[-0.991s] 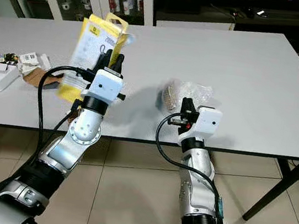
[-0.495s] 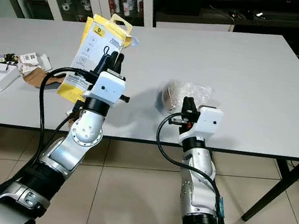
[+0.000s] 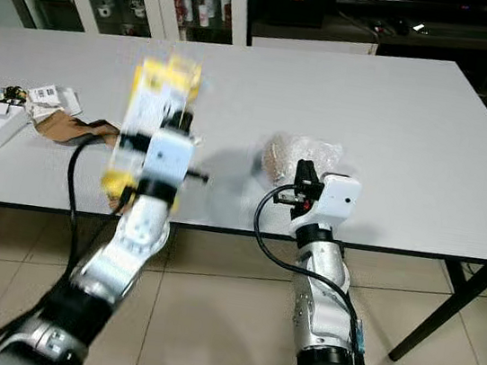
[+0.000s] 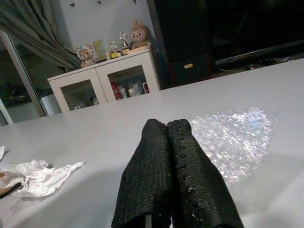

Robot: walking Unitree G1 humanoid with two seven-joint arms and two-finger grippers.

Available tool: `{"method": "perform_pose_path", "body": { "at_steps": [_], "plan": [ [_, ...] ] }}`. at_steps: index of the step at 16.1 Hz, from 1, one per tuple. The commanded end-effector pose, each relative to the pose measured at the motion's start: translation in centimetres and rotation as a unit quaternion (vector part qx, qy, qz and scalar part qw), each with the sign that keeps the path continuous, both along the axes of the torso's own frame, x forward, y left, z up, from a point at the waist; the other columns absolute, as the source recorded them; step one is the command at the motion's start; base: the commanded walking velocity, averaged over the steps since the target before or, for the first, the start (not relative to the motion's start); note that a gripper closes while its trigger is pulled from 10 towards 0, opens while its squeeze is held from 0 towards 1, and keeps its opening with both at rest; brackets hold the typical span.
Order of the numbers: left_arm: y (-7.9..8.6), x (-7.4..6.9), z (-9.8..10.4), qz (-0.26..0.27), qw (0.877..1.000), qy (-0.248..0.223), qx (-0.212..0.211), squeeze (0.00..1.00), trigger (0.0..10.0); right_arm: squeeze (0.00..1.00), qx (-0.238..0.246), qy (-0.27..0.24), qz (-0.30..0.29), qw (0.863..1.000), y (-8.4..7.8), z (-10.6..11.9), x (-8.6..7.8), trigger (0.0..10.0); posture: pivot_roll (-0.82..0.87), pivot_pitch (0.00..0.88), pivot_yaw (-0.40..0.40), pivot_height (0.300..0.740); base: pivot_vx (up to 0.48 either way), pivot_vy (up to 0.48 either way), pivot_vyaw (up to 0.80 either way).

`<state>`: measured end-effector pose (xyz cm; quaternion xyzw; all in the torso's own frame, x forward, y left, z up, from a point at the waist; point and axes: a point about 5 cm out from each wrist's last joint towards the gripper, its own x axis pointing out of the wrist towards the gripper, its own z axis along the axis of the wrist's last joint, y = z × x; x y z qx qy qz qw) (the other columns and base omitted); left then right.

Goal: Picking trash to rubbish bin

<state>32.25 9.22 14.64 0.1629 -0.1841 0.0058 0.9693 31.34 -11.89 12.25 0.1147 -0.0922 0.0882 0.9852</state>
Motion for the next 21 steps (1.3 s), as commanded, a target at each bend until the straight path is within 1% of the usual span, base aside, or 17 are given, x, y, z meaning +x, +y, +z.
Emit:
{"method": "perform_pose_path", "body": {
  "at_steps": [1, 2, 4, 6, 8, 12, 21],
  "plan": [
    [0.6, 0.0, -0.2, 0.004, 1.0, 0.005, 0.012, 0.0, 10.0, 0.0, 0.0, -0.009, 0.005, 1.0, 0.5, 0.4, 0.3, 10.0, -0.02, 0.014, 0.09, 0.74, 0.0, 0.0, 0.0],
    [0.6, 0.0, -0.5, 0.0, 1.0, 0.005, 0.031, 0.0, 10.0, 0.0, 0.001, -0.007, 0.004, 1.0, 0.5, 0.4, 0.3, 10.0, -0.02, 0.01, 0.092, 0.74, 0.0, 0.0, 0.0],
    [0.7, 0.0, -0.9, -0.009, 0.999, 0.016, 0.03, 0.0, 10.0, 0.0, 0.0, -0.006, 0.001, 1.0, 0.4, 0.3, 0.4, 10.0, -0.03, 0.009, 0.092, 0.74, 0.0, 0.0, 0.0],
    [0.3, -0.2, -1.4, -0.021, 0.999, 0.022, 0.029, 0.0, 10.0, 0.0, -0.01, 0.008, -0.014, 1.0, -0.2, -0.4, 0.3, 10.0, -0.03, 0.004, 0.096, 0.74, 0.0, 0.0, 0.0],
    [0.2, -0.1, -1.1, -0.028, 0.999, 0.016, 0.03, 0.0, 10.0, 0.0, -0.006, 0.009, -0.031, 0.999, -0.6, -0.5, 0.3, 10.0, -0.04, 0.005, 0.1, 0.74, 0.0, 0.0, 0.0],
    [-0.2, 0.1, -0.6, -0.028, 0.999, 0.004, 0.023, 0.0, 10.0, 0.0, -0.007, 0.004, -0.034, 0.999, -0.8, -0.3, 0.5, 10.0, -0.03, 0.001, 0.081, 0.74, 0.0, 0.0, 0.0],
    [-0.5, 0.3, -0.4, -0.032, 0.999, -0.007, 0.019, 0.0, 10.0, 0.0, -0.012, 0.0, -0.024, 1.0, -0.6, -0.1, 1.0, 10.0, -0.04, 0.0, 0.072, 0.74, 0.0, 0.0, 0.0]
  ]
}}
